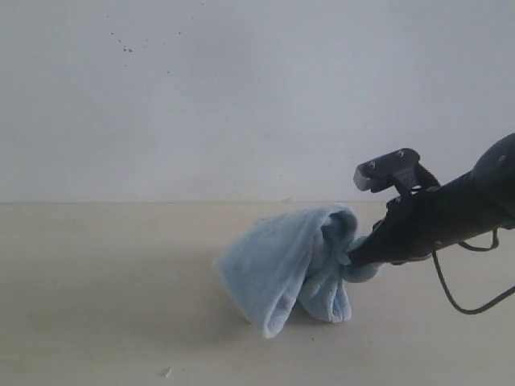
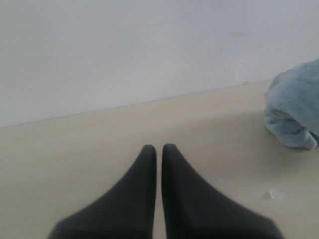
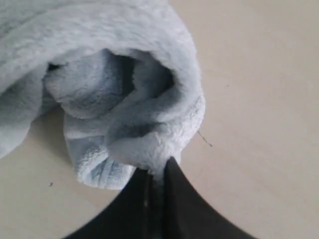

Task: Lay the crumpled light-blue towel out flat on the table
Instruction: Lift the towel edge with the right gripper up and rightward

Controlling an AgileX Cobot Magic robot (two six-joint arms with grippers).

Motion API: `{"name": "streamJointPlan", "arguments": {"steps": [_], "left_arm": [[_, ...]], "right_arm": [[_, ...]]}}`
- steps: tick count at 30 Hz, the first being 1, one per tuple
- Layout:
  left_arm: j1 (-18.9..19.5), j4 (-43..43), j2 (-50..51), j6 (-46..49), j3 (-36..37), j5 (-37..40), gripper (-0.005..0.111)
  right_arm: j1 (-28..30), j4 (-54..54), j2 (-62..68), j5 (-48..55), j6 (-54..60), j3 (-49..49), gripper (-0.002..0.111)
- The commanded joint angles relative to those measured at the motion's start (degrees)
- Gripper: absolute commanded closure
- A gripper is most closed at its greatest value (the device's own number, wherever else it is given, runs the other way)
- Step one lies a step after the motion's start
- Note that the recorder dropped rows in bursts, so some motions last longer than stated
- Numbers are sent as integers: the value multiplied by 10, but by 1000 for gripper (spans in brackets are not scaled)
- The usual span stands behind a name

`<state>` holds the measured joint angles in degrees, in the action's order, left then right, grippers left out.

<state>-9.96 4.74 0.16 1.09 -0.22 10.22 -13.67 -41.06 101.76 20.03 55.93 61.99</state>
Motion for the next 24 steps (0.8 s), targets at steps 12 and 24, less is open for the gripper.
{"name": "streamJointPlan", "arguments": {"steps": [12,24], "left_arm": [[2,-4,-2,1,2,1,102],[2,-4,-2,1,2,1,102]], "right_arm": [[0,201,-261,175,-201,3,108],[0,200,-440,206,-277,3,108]]}}
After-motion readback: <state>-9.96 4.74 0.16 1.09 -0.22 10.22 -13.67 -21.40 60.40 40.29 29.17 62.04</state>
